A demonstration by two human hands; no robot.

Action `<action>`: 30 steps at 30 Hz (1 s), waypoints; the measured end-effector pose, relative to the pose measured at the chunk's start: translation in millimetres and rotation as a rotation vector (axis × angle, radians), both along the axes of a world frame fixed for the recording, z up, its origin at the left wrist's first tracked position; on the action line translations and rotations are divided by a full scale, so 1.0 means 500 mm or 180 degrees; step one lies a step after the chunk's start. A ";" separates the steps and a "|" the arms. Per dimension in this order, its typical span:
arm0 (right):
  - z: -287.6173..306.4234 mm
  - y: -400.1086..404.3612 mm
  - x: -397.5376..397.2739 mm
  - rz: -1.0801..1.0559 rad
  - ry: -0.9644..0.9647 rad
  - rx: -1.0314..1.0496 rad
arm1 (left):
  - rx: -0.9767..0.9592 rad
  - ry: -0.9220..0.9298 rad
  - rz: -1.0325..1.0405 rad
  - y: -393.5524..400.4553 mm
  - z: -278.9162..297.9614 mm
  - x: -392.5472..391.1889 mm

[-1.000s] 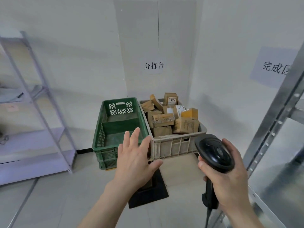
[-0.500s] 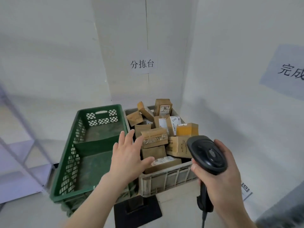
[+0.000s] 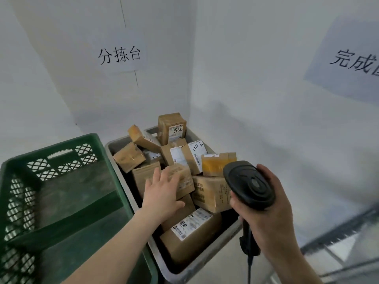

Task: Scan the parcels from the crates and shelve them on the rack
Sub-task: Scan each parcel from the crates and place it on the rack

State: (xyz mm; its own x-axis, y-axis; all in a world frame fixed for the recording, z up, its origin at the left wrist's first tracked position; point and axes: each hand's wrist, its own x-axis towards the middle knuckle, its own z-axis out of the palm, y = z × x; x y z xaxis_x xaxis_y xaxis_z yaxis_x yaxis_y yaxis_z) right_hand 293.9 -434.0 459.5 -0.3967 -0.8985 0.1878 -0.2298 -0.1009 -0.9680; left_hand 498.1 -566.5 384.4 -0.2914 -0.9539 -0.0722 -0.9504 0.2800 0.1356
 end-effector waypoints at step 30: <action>-0.025 -0.111 0.005 0.0009 0.0029 0.0092 | -0.0006 -0.0690 0.0081 -0.117 -0.090 0.022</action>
